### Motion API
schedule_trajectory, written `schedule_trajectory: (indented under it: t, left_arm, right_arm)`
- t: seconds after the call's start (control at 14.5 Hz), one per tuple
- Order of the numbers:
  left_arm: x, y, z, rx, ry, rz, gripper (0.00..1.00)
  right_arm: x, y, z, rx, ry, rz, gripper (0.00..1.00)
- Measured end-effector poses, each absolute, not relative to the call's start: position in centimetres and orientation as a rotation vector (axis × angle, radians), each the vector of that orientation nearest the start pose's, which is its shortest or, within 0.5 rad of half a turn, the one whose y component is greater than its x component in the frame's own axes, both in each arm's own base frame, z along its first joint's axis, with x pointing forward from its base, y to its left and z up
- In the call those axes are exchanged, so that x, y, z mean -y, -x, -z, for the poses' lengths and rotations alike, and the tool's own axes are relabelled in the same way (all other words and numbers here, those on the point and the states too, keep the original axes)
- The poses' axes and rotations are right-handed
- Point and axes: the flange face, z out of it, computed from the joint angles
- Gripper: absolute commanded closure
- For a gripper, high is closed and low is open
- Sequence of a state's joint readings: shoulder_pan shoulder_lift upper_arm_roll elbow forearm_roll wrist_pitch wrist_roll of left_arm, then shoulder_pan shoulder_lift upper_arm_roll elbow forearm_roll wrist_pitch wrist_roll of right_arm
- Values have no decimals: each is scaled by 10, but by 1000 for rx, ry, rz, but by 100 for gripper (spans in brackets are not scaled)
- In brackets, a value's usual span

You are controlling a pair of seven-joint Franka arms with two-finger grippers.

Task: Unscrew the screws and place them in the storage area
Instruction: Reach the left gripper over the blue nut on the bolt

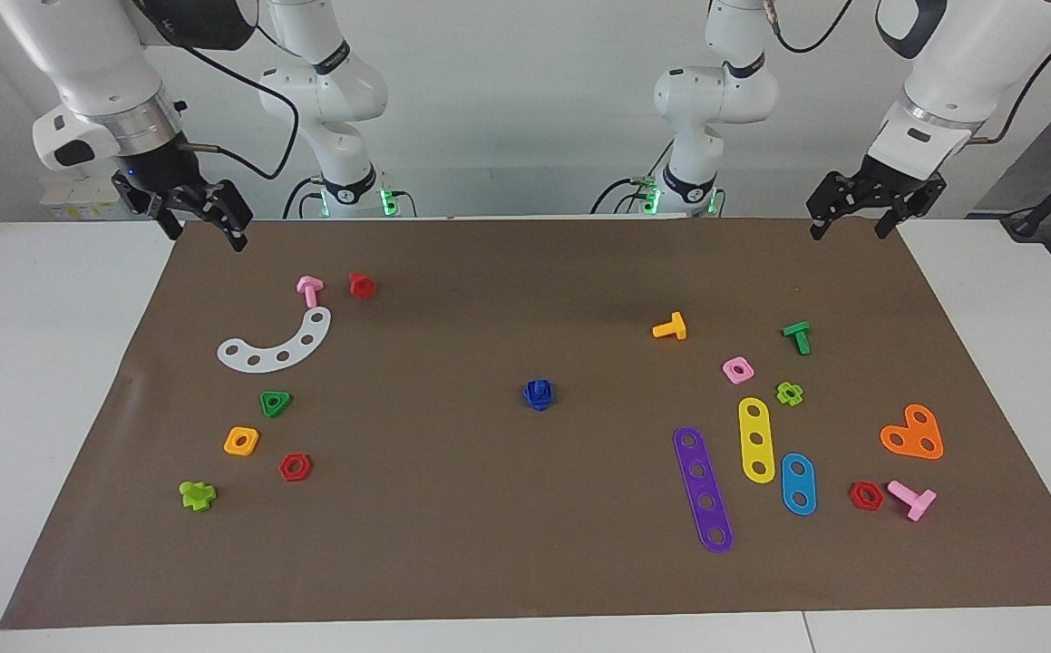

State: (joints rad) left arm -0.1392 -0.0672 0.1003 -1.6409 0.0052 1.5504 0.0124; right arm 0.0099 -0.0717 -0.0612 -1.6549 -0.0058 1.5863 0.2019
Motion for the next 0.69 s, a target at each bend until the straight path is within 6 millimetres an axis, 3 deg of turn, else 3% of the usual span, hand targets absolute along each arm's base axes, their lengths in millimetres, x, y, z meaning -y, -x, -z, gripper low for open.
schedule_trajectory:
  t: [0.35, 0.48, 0.69]
  left_arm:
    - [22, -531, -625, -97, 3141, -36, 0]
    - [41, -533, -622, -154, 3139, 1, 0]
    - [86, -529, -601, -162, 3137, -16, 0]
  right_arm:
    - [29, -532, -625, -397, 3118, 5, 0]
    - [29, -532, -625, -397, 3118, 5, 0]
    - [29, -532, -625, -397, 3118, 5, 0]
